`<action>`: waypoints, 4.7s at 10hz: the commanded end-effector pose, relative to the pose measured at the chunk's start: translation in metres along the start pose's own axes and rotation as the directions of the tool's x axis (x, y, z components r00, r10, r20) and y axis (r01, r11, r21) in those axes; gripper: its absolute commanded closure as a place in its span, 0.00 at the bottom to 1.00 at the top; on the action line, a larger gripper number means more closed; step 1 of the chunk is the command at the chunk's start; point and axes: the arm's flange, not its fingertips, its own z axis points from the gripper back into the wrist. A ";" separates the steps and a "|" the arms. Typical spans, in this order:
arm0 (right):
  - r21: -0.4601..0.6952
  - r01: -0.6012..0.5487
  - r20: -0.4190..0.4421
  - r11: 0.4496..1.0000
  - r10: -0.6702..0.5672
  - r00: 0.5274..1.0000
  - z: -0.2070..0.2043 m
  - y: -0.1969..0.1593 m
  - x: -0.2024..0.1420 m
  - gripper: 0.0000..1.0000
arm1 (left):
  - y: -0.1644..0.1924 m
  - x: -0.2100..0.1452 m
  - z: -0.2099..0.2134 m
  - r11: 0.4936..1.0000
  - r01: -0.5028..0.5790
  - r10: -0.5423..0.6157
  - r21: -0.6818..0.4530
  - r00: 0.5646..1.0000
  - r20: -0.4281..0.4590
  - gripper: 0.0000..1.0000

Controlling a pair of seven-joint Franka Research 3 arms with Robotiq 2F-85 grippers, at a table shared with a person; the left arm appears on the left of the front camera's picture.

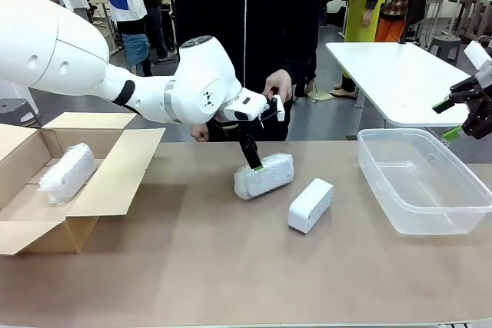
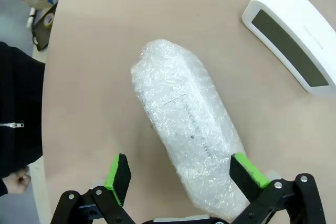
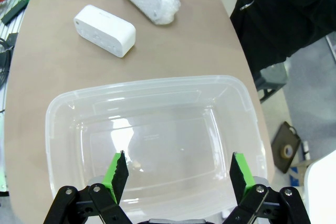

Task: Separate and place wrapped and unwrapped clocks.
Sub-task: Pick up the Digital clock indicated by the person.

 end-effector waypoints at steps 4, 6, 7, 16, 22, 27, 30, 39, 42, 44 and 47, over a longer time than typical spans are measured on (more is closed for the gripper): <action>0.003 0.001 0.000 1.000 -0.001 1.000 -0.002 0.000 0.000 0.00 | -0.005 0.006 -0.020 0.995 -0.055 0.054 -0.078 0.998 -0.014 0.00; 0.003 0.001 0.000 1.000 -0.001 1.000 -0.002 0.000 0.000 0.00 | -0.007 0.008 -0.018 0.995 -0.058 0.058 -0.079 0.998 -0.011 0.00; 0.003 0.001 0.000 1.000 -0.001 1.000 -0.002 0.000 0.000 0.00 | -0.008 0.008 -0.018 0.995 -0.062 0.061 -0.080 0.998 -0.012 0.00; 0.003 0.001 0.000 1.000 -0.001 1.000 -0.002 0.000 0.000 0.00 | -0.011 0.016 -0.015 0.987 -0.117 0.116 -0.107 0.993 -0.014 0.00; 0.003 0.001 0.000 1.000 -0.001 1.000 -0.002 0.000 0.000 0.00 | -0.012 0.022 -0.005 0.990 -0.105 0.104 -0.095 0.995 -0.014 0.00; 0.003 0.001 0.000 1.000 -0.001 1.000 -0.002 0.000 0.000 0.00 | -0.010 0.019 -0.008 0.990 -0.112 0.110 -0.089 0.994 -0.026 0.00; 0.003 0.001 0.000 1.000 -0.001 1.000 -0.002 0.000 0.000 0.00 | -0.008 0.016 -0.020 0.987 -0.123 0.120 -0.105 0.992 -0.034 0.00; 0.003 0.001 0.000 1.000 -0.001 1.000 -0.002 0.000 0.000 0.00 | -0.005 -0.002 -0.026 0.983 0.062 -0.076 -0.171 0.994 -0.081 0.20; 0.003 0.001 0.000 1.000 -0.001 1.000 -0.002 0.000 0.000 0.00 | -0.004 -0.001 -0.027 0.986 0.050 -0.065 -0.160 0.994 -0.088 0.57; 0.003 0.001 0.000 1.000 -0.001 1.000 -0.002 0.000 0.000 0.00 | -0.004 -0.002 -0.026 0.985 0.051 -0.068 -0.165 0.993 -0.098 0.77; 0.003 0.001 0.000 1.000 -0.001 1.000 -0.002 0.000 0.000 0.00 | -0.006 -0.001 -0.020 0.980 0.074 -0.094 -0.183 0.991 -0.100 1.00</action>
